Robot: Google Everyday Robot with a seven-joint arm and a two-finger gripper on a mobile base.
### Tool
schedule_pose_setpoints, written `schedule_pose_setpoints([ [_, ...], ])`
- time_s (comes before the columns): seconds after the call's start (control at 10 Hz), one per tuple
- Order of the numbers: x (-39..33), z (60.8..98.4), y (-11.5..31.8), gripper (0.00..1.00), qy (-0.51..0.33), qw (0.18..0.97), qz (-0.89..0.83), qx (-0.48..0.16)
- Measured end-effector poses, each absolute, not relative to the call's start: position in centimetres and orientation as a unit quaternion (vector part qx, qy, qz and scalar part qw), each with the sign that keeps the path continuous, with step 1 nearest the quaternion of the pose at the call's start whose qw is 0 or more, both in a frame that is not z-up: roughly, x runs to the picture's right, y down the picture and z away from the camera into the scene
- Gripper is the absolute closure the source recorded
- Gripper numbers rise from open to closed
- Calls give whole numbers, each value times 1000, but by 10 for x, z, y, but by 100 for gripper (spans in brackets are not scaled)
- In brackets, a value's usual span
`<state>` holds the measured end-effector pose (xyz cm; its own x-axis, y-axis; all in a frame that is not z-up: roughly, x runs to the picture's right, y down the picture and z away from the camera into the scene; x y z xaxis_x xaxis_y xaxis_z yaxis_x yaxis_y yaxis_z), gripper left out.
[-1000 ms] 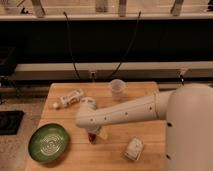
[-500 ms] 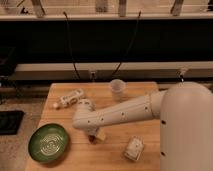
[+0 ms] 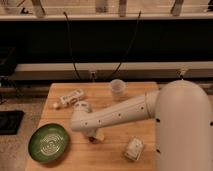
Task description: Place the pepper on the white sponge
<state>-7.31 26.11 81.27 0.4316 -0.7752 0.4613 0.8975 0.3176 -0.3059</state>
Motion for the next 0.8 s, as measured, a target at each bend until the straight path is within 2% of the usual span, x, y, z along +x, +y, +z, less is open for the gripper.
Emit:
schedule_pose_setpoints([
  [0.2, -72, 814, 263, 50, -116, 799, -527, -264],
  [0.6, -75, 807, 261, 91, -119, 798, -528, -264],
  [0.8, -74, 806, 261, 98, -118, 797, -529, -266],
])
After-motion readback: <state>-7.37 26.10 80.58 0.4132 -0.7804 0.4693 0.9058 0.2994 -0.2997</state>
